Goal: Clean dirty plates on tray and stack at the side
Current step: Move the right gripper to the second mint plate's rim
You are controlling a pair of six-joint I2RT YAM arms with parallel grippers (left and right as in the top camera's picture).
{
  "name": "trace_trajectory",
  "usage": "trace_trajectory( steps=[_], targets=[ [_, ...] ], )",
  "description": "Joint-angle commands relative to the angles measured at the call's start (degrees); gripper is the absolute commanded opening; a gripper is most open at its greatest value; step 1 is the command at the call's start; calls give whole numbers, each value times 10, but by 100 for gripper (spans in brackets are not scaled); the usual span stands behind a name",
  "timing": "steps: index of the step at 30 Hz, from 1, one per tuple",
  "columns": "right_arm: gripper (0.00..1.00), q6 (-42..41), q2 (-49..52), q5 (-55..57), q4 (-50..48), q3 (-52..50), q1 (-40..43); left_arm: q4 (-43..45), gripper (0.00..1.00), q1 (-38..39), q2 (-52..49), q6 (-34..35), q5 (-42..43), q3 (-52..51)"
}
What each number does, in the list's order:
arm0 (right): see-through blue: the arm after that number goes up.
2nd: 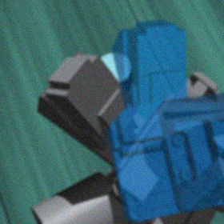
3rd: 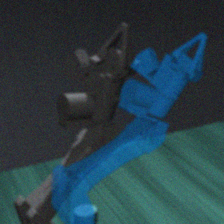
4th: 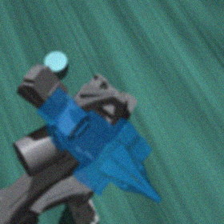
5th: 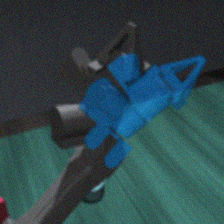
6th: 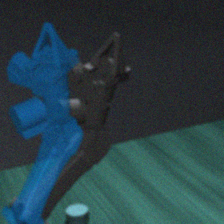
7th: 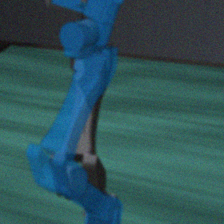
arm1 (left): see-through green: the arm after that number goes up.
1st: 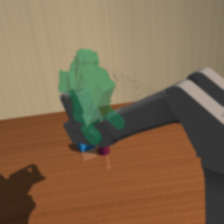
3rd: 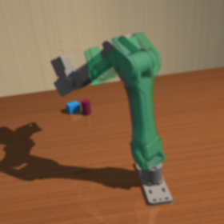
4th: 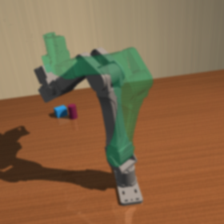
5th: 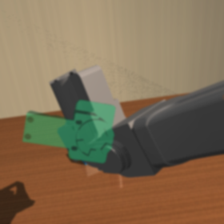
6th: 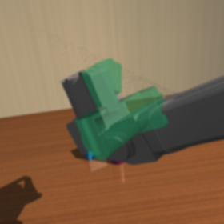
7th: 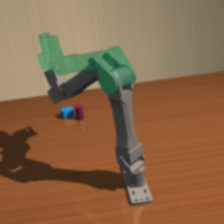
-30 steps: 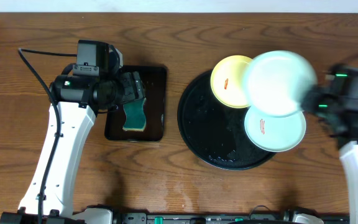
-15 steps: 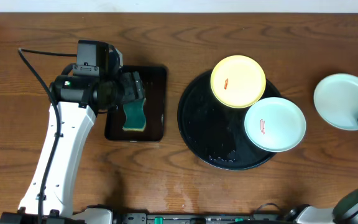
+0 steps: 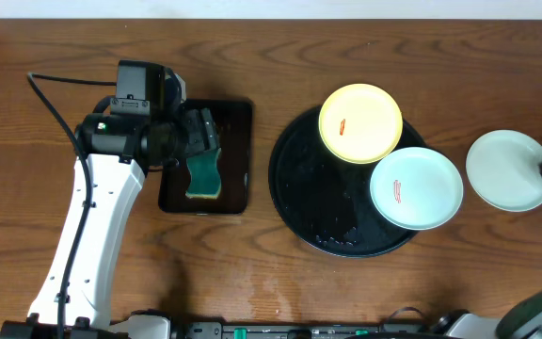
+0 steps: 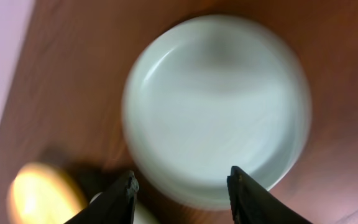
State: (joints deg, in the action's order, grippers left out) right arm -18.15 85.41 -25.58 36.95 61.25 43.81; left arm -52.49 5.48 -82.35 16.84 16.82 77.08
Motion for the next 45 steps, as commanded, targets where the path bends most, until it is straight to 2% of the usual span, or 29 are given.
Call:
trace_trajectory(
  steps=[1,6,9,13,21,27,29,35,41,45],
  targets=[
    [47,83,-37,-52,61,6,-58,-2,82,1,0,-3,5,12],
    [46,92,-40,122,163,-2,-176,-2,82,1,0,-3,5,12],
    [45,49,-36,242,147,-25,-243,-2,82,1,0,-3,5,12],
    [45,19,-23,332,99,-47,-293,-2,82,1,0,-3,5,12],
    [33,33,27,276,17,-81,-313,-2,82,1,0,-3,5,12],
    [14,36,34,274,19,-81,-313,-2,82,1,0,-3,5,12],
    [2,36,33,274,29,-81,-313,-2,82,1,0,-3,5,12],
    [1,37,11,271,67,-80,-315,-2,82,1,0,-3,5,12],
    [1,76,-48,187,86,-80,-328,-2,82,1,0,-3,5,12],
    [2,76,-68,208,102,-81,-336,-2,82,1,0,-3,5,12]
  ],
)
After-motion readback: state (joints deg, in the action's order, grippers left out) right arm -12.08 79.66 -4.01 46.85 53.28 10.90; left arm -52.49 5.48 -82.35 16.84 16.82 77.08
